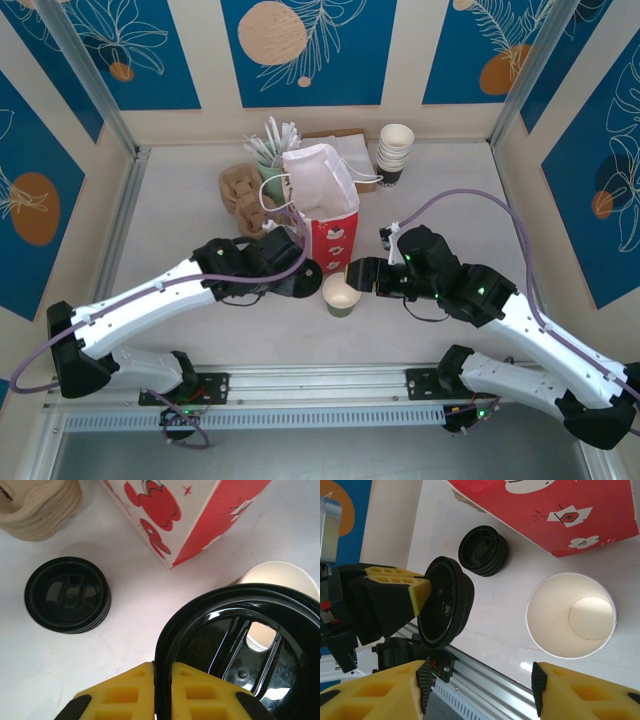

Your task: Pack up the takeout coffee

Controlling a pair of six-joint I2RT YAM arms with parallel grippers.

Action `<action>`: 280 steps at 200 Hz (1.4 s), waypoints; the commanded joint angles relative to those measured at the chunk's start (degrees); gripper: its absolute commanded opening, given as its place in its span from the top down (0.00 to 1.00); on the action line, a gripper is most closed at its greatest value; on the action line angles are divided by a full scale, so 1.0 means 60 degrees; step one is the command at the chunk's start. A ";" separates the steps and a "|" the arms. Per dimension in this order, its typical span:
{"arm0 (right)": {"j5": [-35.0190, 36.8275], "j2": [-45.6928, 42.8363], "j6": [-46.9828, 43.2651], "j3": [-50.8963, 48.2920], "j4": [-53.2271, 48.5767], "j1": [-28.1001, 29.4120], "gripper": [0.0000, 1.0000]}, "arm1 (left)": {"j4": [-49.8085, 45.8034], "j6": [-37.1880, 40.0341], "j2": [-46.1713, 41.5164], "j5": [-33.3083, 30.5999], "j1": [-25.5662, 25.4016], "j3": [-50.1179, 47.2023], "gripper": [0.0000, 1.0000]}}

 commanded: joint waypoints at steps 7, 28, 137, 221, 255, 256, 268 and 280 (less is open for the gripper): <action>0.0127 0.0111 0.0008 0.0195 -0.0243 0.0068 0.42 | 0.0475 -0.0071 0.0254 0.0107 -0.0394 0.0414 0.88; 0.0097 0.0260 0.0021 0.0190 -0.0275 0.0075 0.43 | 0.0692 0.0039 0.0528 0.0141 -0.0566 0.0553 0.89; 0.0216 0.0623 0.0144 -0.0263 -0.0179 -0.0053 0.48 | 0.0909 0.0159 0.1371 0.0142 -0.1146 0.1285 0.89; 0.0058 0.0437 0.0094 -0.0676 -0.0054 -0.0599 0.61 | 0.0939 0.0230 0.1619 0.0156 -0.1358 0.1666 0.89; -0.0149 0.0386 0.0029 -0.0717 -0.0004 -0.0859 0.78 | 0.0909 0.0230 0.1762 0.0139 -0.1449 0.1736 0.89; -0.0159 0.0397 0.0028 -0.0717 -0.0015 -0.0861 0.79 | 0.0909 0.0230 0.1764 0.0145 -0.1449 0.1739 0.89; -0.0211 0.0390 0.0012 -0.0707 -0.0041 -0.0941 0.86 | 0.0938 0.0229 0.1781 0.0168 -0.1465 0.1756 0.89; -0.0295 0.0376 -0.0011 -0.0703 -0.0090 -0.1018 0.93 | 0.1009 0.0236 0.1761 0.0222 -0.1480 0.1744 0.88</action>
